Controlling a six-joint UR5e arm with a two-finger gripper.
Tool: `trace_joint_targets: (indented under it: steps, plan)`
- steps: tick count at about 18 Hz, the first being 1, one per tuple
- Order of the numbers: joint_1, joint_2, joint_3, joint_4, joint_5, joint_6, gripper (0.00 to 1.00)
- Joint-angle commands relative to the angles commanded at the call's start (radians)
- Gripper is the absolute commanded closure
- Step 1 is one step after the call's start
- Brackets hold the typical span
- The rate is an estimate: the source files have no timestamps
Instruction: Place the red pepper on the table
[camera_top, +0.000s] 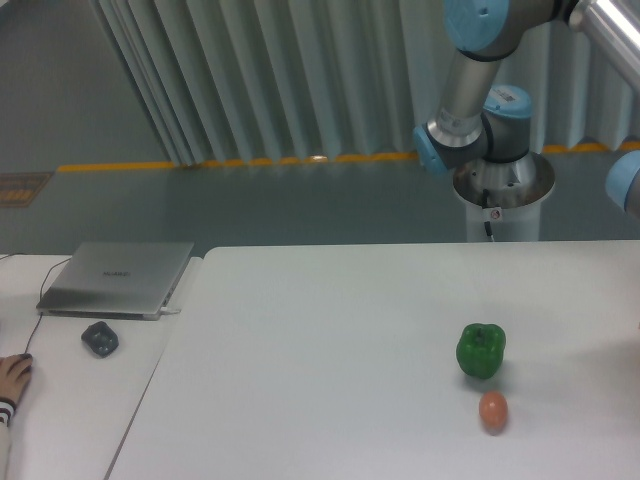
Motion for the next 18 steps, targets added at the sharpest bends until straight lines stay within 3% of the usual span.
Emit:
trace_joint_targets:
  steps: [16, 18]
  plan:
    - [-0.003, -0.008, -0.018, 0.0, 0.032, -0.017, 0.0]
    - [-0.003, -0.008, -0.015, -0.002, 0.032, -0.017, 0.13]
